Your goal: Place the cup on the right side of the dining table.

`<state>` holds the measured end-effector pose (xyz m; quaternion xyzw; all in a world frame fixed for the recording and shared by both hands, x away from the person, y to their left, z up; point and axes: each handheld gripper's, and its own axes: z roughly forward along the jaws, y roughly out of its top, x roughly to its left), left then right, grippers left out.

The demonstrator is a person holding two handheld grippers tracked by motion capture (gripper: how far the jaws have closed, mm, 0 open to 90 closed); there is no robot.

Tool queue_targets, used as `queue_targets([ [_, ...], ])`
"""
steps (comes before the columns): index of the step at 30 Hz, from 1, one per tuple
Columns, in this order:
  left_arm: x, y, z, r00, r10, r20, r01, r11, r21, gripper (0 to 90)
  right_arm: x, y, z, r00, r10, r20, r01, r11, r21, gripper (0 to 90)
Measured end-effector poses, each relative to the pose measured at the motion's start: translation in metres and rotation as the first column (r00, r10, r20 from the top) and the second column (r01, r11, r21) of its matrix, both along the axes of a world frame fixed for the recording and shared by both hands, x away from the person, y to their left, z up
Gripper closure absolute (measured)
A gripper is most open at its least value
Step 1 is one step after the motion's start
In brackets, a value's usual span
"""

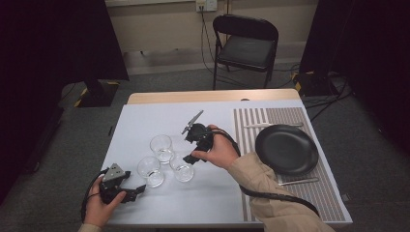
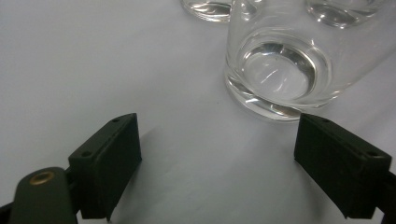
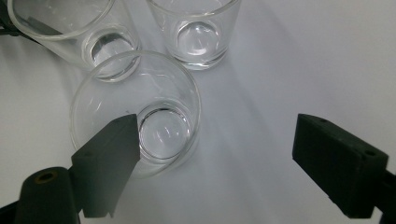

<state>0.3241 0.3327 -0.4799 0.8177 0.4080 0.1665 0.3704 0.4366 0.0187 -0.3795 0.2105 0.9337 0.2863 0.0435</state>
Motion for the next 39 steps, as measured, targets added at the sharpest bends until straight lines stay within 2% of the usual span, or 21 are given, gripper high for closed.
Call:
queue_targets([
  [16,0.000,0.000,0.000,1.0000,0.000,-0.004,0.000,1.0000,-0.008,14.0,0.002,0.009,-0.013,1.0000,-0.009,-0.001,0.009,0.9996,-0.026,14.4],
  [22,0.000,0.001,0.000,1.0000,-0.001,-0.005,0.001,1.0000,-0.009,14.0,0.003,0.012,-0.018,1.0000,-0.008,-0.003,0.008,0.9997,-0.023,14.7],
  [26,0.000,0.001,0.000,1.0000,-0.003,-0.005,0.003,0.9999,-0.011,14.0,0.003,0.013,-0.022,1.0000,-0.002,-0.008,0.001,0.9989,-0.046,14.8],
  [36,0.000,0.001,0.000,1.0000,-0.003,-0.005,0.002,1.0000,-0.007,14.0,0.004,0.013,-0.029,0.9995,-0.008,-0.030,0.007,0.9992,-0.039,17.4],
  [39,0.000,0.001,0.000,1.0000,-0.006,-0.003,0.006,1.0000,-0.006,14.0,0.004,0.013,-0.030,0.9998,-0.003,-0.017,0.002,0.9992,-0.040,17.5],
])
